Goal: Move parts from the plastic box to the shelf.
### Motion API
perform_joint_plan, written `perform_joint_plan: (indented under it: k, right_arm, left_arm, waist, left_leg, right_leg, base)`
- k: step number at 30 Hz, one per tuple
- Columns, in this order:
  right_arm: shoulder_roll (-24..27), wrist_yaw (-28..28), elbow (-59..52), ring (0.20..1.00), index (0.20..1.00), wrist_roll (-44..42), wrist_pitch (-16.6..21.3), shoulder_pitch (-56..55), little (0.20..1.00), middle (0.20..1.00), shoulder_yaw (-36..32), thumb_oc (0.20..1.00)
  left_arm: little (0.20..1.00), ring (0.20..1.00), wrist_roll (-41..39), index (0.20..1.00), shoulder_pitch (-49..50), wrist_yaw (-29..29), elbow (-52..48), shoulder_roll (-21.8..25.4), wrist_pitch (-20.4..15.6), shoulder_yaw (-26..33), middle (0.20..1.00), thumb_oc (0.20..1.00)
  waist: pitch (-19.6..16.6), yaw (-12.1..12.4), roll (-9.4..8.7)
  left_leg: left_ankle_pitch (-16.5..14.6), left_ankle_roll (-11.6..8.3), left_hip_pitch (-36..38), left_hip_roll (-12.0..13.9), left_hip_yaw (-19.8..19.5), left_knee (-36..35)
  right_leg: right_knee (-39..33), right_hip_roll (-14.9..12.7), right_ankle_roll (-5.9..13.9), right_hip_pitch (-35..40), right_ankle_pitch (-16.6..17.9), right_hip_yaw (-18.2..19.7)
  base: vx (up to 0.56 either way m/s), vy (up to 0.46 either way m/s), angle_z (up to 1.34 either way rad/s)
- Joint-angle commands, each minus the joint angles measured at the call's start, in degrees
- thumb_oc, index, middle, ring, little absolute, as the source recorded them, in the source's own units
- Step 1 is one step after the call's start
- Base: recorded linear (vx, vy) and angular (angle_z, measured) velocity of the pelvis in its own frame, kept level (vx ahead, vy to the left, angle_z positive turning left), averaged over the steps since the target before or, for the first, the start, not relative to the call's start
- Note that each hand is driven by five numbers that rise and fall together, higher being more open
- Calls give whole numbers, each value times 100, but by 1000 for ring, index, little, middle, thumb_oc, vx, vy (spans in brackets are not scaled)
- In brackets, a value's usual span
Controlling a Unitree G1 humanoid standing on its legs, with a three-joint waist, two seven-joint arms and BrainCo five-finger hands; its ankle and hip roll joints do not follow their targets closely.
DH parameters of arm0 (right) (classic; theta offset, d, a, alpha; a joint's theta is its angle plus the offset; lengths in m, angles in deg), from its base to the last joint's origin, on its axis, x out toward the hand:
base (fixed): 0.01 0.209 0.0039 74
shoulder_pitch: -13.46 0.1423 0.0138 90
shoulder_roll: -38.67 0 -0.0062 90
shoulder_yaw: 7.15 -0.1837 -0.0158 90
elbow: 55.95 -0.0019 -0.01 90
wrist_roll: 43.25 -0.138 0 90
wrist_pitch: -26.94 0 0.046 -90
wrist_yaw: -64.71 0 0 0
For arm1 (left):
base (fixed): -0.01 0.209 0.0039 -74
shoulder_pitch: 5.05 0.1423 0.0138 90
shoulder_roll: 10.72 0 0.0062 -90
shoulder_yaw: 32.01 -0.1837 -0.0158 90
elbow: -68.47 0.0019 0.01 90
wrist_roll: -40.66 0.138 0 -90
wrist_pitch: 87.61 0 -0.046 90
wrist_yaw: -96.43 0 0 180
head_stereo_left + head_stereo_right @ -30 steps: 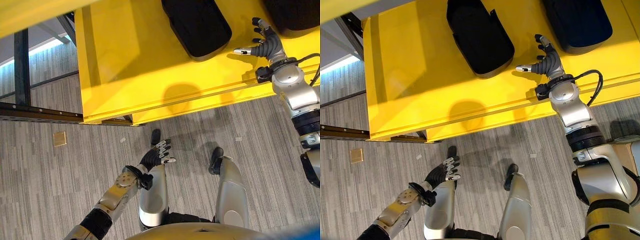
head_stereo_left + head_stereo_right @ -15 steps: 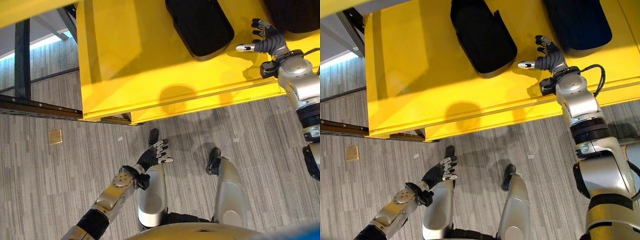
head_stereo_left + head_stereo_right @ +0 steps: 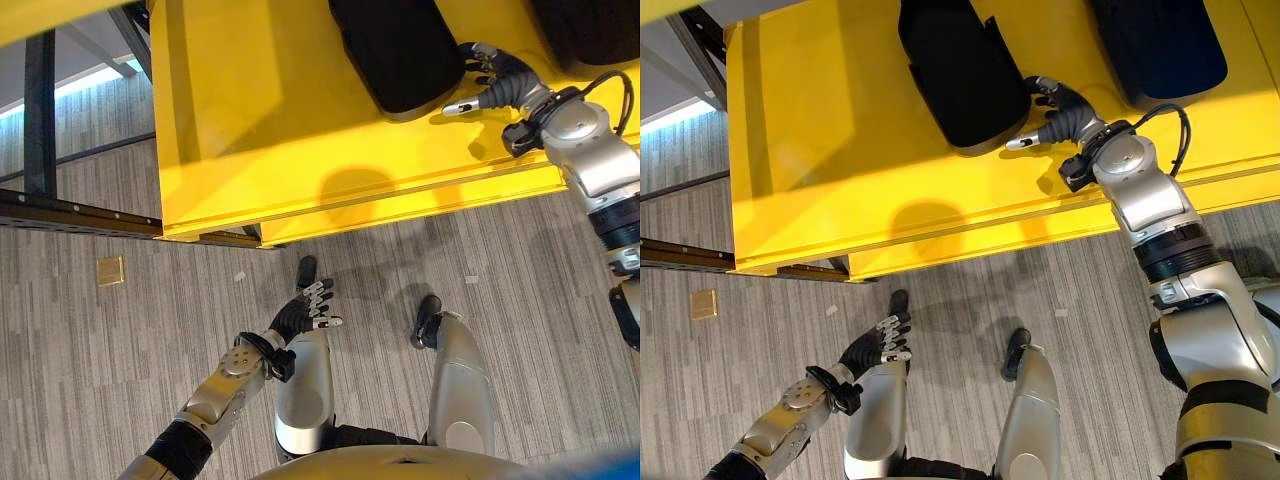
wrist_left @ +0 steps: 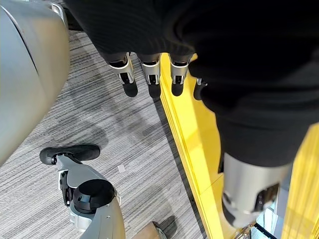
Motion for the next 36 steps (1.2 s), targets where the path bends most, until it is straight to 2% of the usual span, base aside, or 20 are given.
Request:
perform_joint_plan:
  k: [1, 10, 13, 14, 18, 19, 22, 23, 26, 27, 28, 32, 36]
  right_arm:
    - [-392, 286, -176, 1000, 1000, -501, 50, -119, 1000, 1000, 78, 1000]
    - [-660, 282, -217, 1000, 1000, -902, -197, -153, 1000, 1000, 15, 1000]
    - [-688, 162, -268, 1000, 1000, -895, -240, -190, 1000, 1000, -13, 1000]
    - [-697, -87, -255, 1000, 1000, -914, -236, -206, 1000, 1000, -34, 1000]
    - [-792, -1068, 41, 1000, 1000, -775, 61, -166, 1000, 1000, -376, 1000]
    - [-813, -1270, 120, 1000, 1000, -654, 228, -128, 1000, 1000, -501, 1000]
    - [-866, -1712, -8, 1000, 1000, -441, 341, -175, 1000, 1000, -637, 1000]
    - [-906, -2141, -62, 1000, 1000, -394, 451, -213, 1000, 1000, -723, 1000]
    - [-1008, -2402, -310, 1000, 1000, -385, 790, -368, 1000, 1000, -980, 1000]
    - [-1030, -2622, -469, 1000, 1000, -351, 958, -469, 1000, 1000, -1011, 1000]
    - [-1107, -3034, -808, 1000, 1000, -429, 1518, -714, 1000, 1000, -1239, 1000]
    - [-1258, -3203, -1773, 1000, 1000, -176, 2045, -1295, 1000, 1000, -1574, 1000]
    - [-1430, -3043, -2673, 1000, 1000, -5, 2327, -2069, 1000, 1000, -1639, 1000]
  left_arm:
    - [1000, 1000, -7, 1000, 281, 99, -502, 353, -180, 52, 1000, 1000]
    - [1000, 1000, -34, 1000, 253, 60, -452, 337, -202, 13, 1000, 1000]
    - [1000, 1000, -7, 1000, 273, 65, -445, 324, -209, 13, 1000, 1000]
    - [1000, 1000, -2, 1000, 254, 51, -431, 293, -211, -4, 1000, 1000]
    - [1000, 1000, 31, 1000, 211, -10, -394, 203, -198, -30, 1000, 1000]
    - [1000, 1000, 26, 1000, 191, -20, -393, 173, -194, -42, 1000, 1000]
    - [1000, 1000, 58, 1000, 169, -72, -346, 63, -239, -99, 1000, 1000]
    - [1000, 1000, 71, 1000, 166, -133, -333, 2, -260, -130, 1000, 1000]
    - [1000, 1000, 55, 1000, 121, -159, -275, -97, -278, -135, 1000, 1000]
    - [1000, 1000, 102, 1000, 124, -187, -260, -155, -302, -150, 1000, 1000]
    - [1000, 1000, 110, 1000, 141, -257, -219, -263, -412, -164, 1000, 1000]
    - [1000, 1000, 138, 1000, 132, -333, -164, -399, -502, -133, 1000, 1000]
    - [1000, 1000, 147, 1000, 188, -392, -63, -532, -647, -53, 1000, 1000]
  waist:
    - [59, 228, -250]
    - [59, 251, -225]
    - [59, 259, -229]
    - [59, 255, -226]
    - [59, 243, -204]
    - [59, 229, -193]
    - [59, 181, -176]
    - [59, 149, -151]
    - [59, 81, -129]
    - [59, 43, -123]
    - [59, -50, -107]
    - [59, -224, -84]
    - [-10, -445, -116]
  left_leg:
    - [112, -166, 54, -219, 310, 142]
    - [76, -146, 102, -252, 311, 176]
    - [73, -143, 100, -265, 306, 180]
    - [73, -137, 100, -270, 312, 178]
    - [39, -124, 66, -296, 313, 211]
    - [28, -123, 78, -304, 316, 204]
    - [20, -117, 92, -307, 341, 203]
    - [8, -108, 99, -306, 356, 206]
    - [-4, -109, 154, -309, 387, 171]
    - [-8, -105, 170, -300, 403, 167]
    - [-32, -100, 250, -303, 435, 143]
    - [-59, -84, 355, -289, 490, 130]
    - [-88, -73, 433, -258, 565, 103]
  right_leg:
    - [-202, 229, 55, 389, 284, -9]
    - [-182, 205, 62, 451, 263, -1]
    - [-178, 199, 61, 459, 256, -8]
    - [-177, 203, 58, 461, 257, -4]
    - [-171, 201, 55, 440, 251, 7]
    - [-180, 210, 56, 443, 248, 17]
    - [-202, 215, 51, 447, 256, 51]
    - [-198, 215, 48, 439, 253, 79]
    - [-235, 222, 56, 463, 254, 127]
    - [-241, 233, 53, 463, 261, 162]
    - [-294, 238, 62, 509, 269, 222]
    - [-399, 259, 93, 575, 338, 322]
    - [-471, 290, 99, 595, 377, 443]
  base:
    - [0, 0, 0]
    - [0, 0, 0]
    - [0, 0, 0]
    - [0, 0, 0]
    - [0, 0, 0]
    - [0, 0, 0]
    - [-4, 30, 1]
    - [-12, 68, 3]
    - [-22, 57, 4]
    - [-26, 86, 3]
    - [-34, 90, -2]
    - [-19, 54, -10]
    - [-9, 44, -10]
